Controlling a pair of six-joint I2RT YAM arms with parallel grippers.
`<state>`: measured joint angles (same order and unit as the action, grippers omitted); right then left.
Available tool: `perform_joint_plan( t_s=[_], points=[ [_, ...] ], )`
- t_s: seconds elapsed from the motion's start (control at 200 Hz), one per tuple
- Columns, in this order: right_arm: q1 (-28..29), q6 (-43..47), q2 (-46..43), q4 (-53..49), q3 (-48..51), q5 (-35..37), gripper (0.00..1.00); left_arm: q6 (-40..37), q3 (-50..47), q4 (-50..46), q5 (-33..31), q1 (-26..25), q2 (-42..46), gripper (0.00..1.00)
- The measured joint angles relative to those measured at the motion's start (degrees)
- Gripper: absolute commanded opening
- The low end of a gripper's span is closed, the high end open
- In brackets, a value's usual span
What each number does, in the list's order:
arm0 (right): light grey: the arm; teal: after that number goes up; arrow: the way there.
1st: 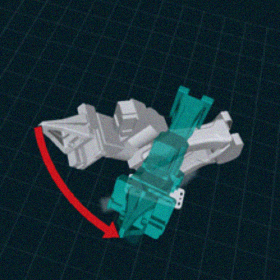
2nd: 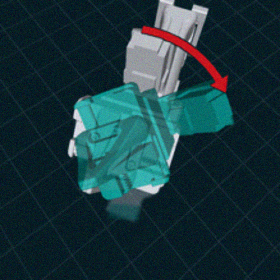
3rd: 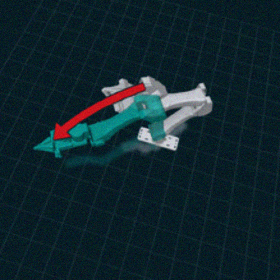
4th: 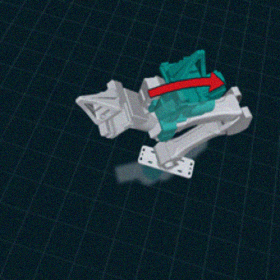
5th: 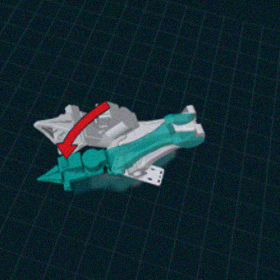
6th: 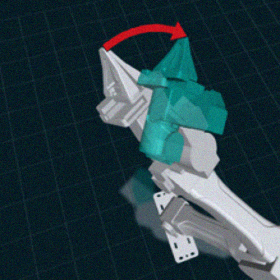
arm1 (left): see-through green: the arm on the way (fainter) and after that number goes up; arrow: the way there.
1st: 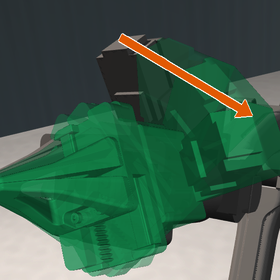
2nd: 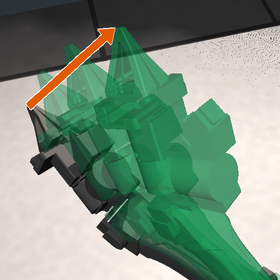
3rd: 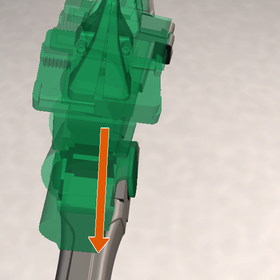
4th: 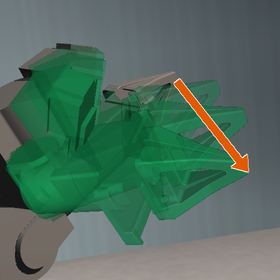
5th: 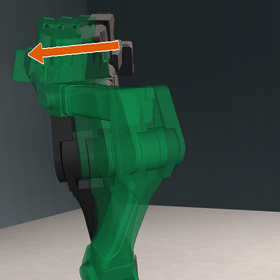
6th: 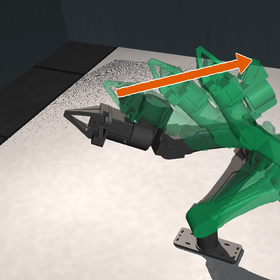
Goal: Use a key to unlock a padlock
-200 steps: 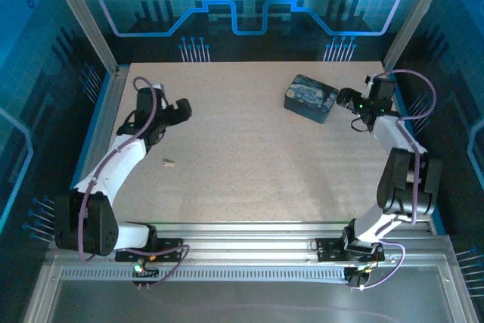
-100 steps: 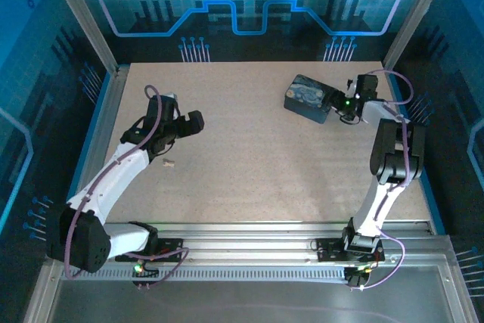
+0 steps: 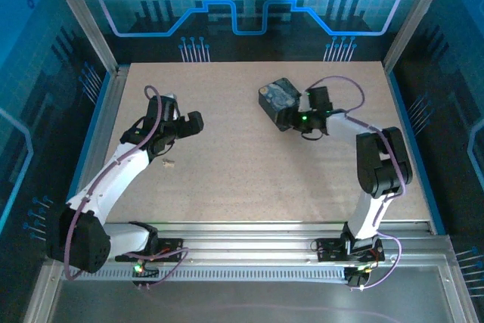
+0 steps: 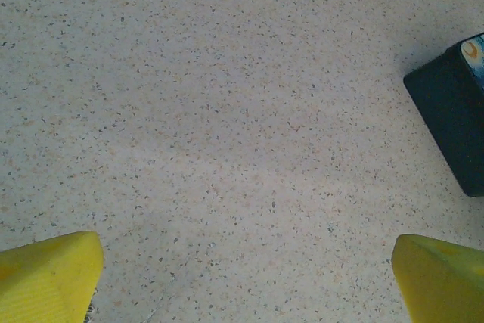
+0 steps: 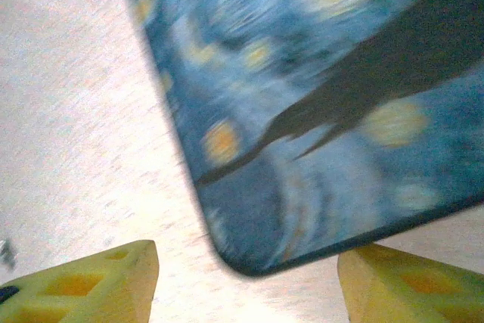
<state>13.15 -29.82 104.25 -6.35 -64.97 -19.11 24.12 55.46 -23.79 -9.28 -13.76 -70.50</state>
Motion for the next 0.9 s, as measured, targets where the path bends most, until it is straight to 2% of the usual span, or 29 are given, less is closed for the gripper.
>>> perform_joint_plan(
  t_s=[0.09,0.235,0.47,0.64,0.75,0.9],
  points=[
    [1.18,0.42,0.00,-2.21,-1.33,-1.01,0.72,0.00,0.00,-0.04,-0.37,-0.02,0.00,0.99],
    [-1.40,4.15,-0.24,-7.52,-6.12,0.50,0.76,-0.07,0.13,-1.01,-1.14,-0.02,0.00,0.99],
    [-6.58,9.66,-1.22,-11.72,-9.64,5.46,0.76,-0.02,0.72,-1.90,-1.66,-0.02,-0.33,0.99],
    [-6.99,12.79,3.87,-13.09,-15.56,9.40,0.76,-0.02,2.36,-2.51,-1.66,-0.02,-0.94,0.99],
    [-7.13,13.81,8.37,-12.81,-17.84,9.92,0.70,-0.02,3.26,-3.06,-1.66,-0.02,-0.94,0.99],
    [-7.21,13.81,12.26,-11.17,-20.85,7.17,0.53,-0.04,3.63,-3.80,-1.66,-0.02,-0.92,0.99]
  ],
)
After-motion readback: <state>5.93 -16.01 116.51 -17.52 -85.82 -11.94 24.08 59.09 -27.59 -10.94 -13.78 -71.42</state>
